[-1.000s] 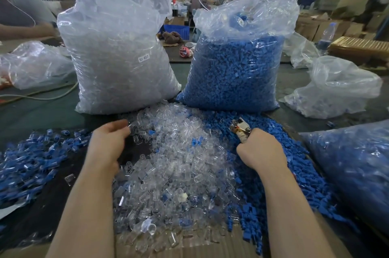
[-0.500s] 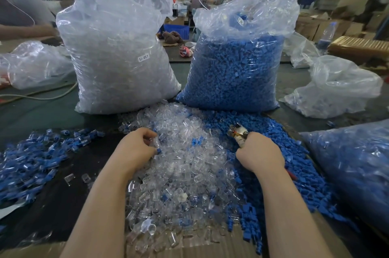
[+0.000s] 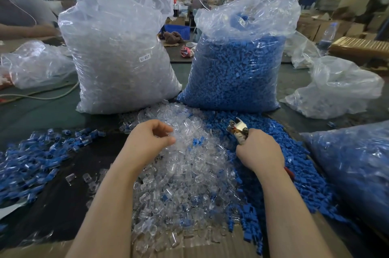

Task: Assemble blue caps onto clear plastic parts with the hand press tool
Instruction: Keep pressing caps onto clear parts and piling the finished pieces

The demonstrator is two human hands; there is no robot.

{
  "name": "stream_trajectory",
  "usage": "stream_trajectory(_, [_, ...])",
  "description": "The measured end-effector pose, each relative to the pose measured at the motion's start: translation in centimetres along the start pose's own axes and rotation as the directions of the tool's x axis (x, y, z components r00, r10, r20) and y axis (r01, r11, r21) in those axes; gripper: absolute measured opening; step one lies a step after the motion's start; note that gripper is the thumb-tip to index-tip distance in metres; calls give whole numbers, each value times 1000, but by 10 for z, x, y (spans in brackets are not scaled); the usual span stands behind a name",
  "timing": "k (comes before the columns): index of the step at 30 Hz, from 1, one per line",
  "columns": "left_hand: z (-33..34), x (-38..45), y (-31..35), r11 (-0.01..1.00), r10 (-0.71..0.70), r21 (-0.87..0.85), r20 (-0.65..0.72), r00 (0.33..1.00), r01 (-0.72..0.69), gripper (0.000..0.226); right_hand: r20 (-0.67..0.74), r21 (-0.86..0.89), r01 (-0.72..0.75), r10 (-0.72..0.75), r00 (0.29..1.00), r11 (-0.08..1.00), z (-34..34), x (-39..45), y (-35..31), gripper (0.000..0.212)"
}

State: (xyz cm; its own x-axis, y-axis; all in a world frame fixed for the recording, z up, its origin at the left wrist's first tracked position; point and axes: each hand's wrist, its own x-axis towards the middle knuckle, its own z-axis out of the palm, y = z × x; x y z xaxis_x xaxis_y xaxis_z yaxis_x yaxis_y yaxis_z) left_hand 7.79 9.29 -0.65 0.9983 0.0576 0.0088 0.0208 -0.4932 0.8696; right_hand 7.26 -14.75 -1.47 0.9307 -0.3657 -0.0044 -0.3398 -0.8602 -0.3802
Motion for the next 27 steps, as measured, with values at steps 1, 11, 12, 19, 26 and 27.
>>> stream_trajectory(1, [1,0,2,1000,6,-11,-1,1000,-6,15,-12,8,8,-8,1000,1000,0,1,0,12])
stream_trajectory(11, [21,-9,29,980,96,-176,11,995,-93,24,-112,275,199,-174,978,941,-6,-1,-13,23])
stream_trajectory(12, [23,-11,31,979,103,-179,17,995,-99,24,-110,320,216,-190,976,922,-7,-2,-14,21])
stream_trajectory(19, [35,-15,40,961,137,-250,58,989,-119,21,-119,542,284,-262,958,791,-11,-12,-26,15])
stream_trajectory(26, [49,-21,52,928,130,-354,8,991,-119,10,-155,571,346,-317,936,744,-10,-15,-31,14])
stream_trajectory(27, [49,-21,51,929,124,-350,-2,992,-117,12,-147,582,348,-326,934,735,-10,-15,-31,14])
